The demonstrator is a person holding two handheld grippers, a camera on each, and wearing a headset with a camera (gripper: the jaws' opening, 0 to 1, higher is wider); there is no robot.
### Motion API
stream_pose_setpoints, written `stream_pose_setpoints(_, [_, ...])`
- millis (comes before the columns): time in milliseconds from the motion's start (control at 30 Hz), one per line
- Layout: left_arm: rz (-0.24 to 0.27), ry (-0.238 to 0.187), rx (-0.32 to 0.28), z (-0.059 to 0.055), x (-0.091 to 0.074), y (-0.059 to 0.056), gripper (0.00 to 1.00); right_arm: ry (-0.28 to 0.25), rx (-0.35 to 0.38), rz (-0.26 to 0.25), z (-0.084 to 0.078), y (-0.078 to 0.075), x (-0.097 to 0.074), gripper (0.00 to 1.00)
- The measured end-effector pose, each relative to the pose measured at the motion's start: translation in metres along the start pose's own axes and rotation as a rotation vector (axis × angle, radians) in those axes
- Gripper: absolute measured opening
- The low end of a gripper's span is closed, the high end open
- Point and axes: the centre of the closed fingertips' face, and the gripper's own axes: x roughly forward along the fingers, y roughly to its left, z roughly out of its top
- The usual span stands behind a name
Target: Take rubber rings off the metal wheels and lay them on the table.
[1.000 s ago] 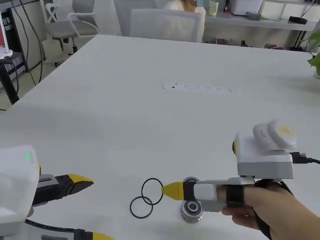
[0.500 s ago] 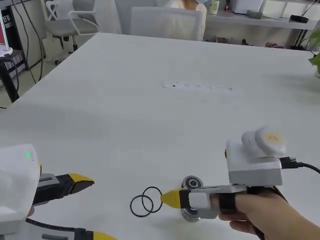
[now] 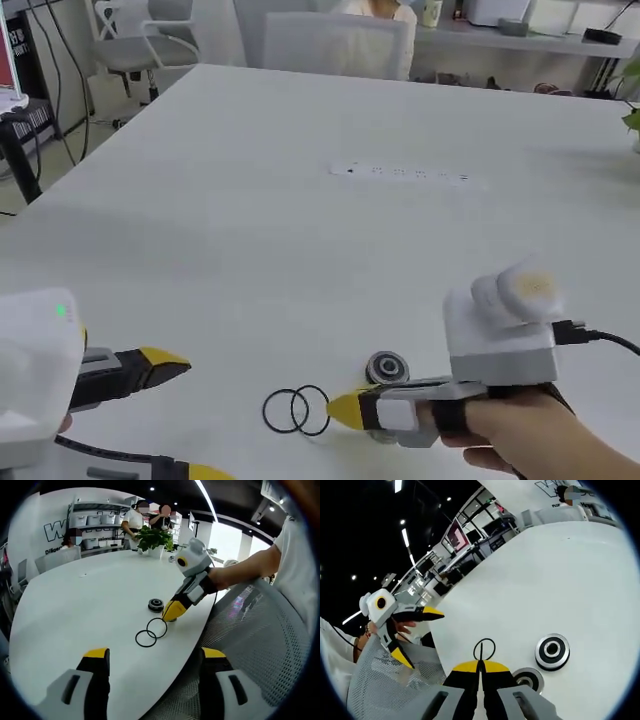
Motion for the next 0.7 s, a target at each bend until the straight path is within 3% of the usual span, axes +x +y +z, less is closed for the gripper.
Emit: stream_pose_setpoints(700, [-0.008, 0.012, -0.006, -0.0026, 0.0016, -0.0011, 0.70, 0.015, -0.047, -0.028, -0.0043, -0.0074, 0.0018, 0.00])
